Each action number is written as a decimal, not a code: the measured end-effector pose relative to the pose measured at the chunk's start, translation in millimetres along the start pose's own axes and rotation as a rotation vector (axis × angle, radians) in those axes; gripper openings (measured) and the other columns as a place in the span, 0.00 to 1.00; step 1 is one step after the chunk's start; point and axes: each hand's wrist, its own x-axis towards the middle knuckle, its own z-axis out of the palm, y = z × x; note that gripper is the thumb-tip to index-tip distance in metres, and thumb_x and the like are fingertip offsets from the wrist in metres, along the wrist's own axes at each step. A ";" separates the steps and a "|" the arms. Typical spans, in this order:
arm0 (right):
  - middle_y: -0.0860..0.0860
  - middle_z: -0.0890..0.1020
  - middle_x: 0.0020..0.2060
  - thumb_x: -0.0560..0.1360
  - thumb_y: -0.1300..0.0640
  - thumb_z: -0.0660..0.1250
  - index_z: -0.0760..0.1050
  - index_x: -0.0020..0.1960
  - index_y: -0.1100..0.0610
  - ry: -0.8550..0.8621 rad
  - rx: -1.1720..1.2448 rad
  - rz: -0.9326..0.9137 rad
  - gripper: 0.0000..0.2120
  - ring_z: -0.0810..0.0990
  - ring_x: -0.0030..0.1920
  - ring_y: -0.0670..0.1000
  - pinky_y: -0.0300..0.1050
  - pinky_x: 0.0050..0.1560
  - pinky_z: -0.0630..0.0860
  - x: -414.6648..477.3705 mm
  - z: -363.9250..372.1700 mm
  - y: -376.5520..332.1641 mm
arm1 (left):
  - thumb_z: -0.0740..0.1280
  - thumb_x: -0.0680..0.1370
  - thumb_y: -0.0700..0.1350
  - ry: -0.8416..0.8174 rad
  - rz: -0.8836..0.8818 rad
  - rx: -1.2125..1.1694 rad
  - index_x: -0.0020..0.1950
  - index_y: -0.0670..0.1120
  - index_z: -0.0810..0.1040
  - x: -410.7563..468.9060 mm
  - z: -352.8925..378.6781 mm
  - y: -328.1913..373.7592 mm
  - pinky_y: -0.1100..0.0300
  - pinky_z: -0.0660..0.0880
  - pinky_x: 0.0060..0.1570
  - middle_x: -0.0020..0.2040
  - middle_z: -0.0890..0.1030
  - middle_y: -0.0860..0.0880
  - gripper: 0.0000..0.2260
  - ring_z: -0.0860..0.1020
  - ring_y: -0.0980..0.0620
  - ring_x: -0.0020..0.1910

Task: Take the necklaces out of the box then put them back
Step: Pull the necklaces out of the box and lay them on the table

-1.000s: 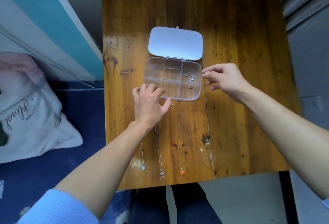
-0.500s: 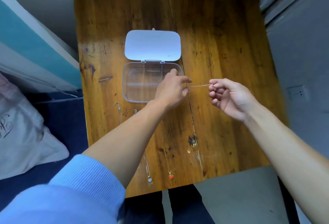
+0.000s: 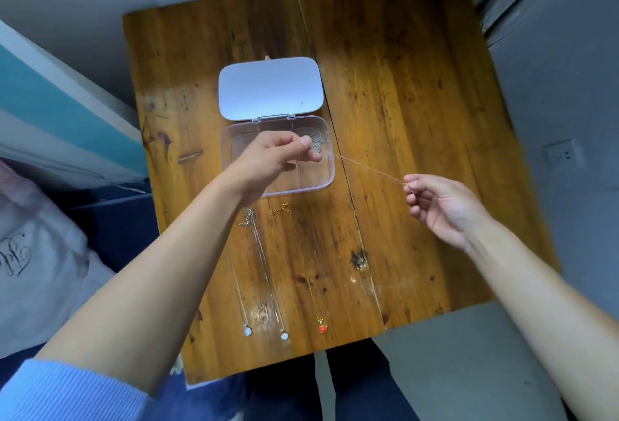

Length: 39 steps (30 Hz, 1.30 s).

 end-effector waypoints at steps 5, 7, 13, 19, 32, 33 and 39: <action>0.56 0.86 0.36 0.73 0.67 0.71 0.82 0.49 0.63 -0.015 -0.184 0.014 0.06 0.84 0.36 0.49 0.38 0.34 0.80 -15.7 -3.2 35.8 | 0.61 0.82 0.47 -0.007 -0.112 -0.235 0.40 0.45 0.75 -14.1 -3.3 -5.9 0.61 0.71 0.29 0.28 0.74 0.49 0.12 0.74 0.52 0.25; 0.57 0.86 0.37 0.72 0.67 0.72 0.83 0.47 0.61 0.008 -0.324 0.014 0.05 0.85 0.37 0.50 0.38 0.35 0.80 -27.0 -3.4 54.1 | 0.62 0.81 0.46 0.014 -0.160 -0.209 0.41 0.44 0.77 -18.2 -0.2 -14.2 0.66 0.64 0.23 0.26 0.72 0.50 0.11 0.69 0.54 0.22; 0.52 0.83 0.30 0.69 0.65 0.76 0.83 0.42 0.59 0.098 -0.550 0.017 0.04 0.80 0.33 0.50 0.39 0.29 0.77 -61.4 -1.8 114.8 | 0.67 0.79 0.45 0.099 -0.283 0.093 0.40 0.41 0.79 -23.4 22.7 -41.3 0.65 0.62 0.22 0.28 0.74 0.47 0.10 0.67 0.53 0.21; 0.51 0.81 0.30 0.67 0.59 0.78 0.82 0.37 0.53 0.072 -0.720 -0.015 0.05 0.79 0.34 0.51 0.46 0.39 0.79 -81.4 10.9 147.7 | 0.69 0.76 0.49 0.292 0.010 0.849 0.44 0.44 0.84 -17.5 50.3 -61.3 0.51 0.78 0.41 0.40 0.84 0.42 0.09 0.80 0.40 0.42; 0.41 0.79 0.27 0.69 0.44 0.75 0.79 0.35 0.48 0.170 -1.120 -0.121 0.10 0.77 0.34 0.41 0.39 0.36 0.71 -88.6 19.3 171.4 | 0.62 0.80 0.51 0.231 0.282 1.187 0.49 0.44 0.78 2.9 68.4 -80.1 0.52 0.71 0.36 0.42 0.83 0.43 0.12 0.80 0.38 0.42; 0.41 0.80 0.28 0.69 0.44 0.74 0.79 0.36 0.48 0.172 -1.154 -0.143 0.10 0.78 0.35 0.42 0.39 0.35 0.71 -89.2 19.0 171.4 | 0.63 0.79 0.52 0.232 0.282 1.198 0.49 0.44 0.78 2.3 68.0 -79.3 0.53 0.69 0.34 0.42 0.83 0.42 0.12 0.80 0.37 0.42; 0.40 0.80 0.31 0.71 0.43 0.72 0.79 0.38 0.47 0.130 -1.204 -0.185 0.08 0.79 0.37 0.44 0.40 0.37 0.74 -90.8 14.0 154.5 | 0.63 0.79 0.52 0.228 0.286 1.224 0.51 0.43 0.77 -13.7 58.8 -73.3 0.53 0.69 0.36 0.45 0.84 0.42 0.12 0.80 0.37 0.43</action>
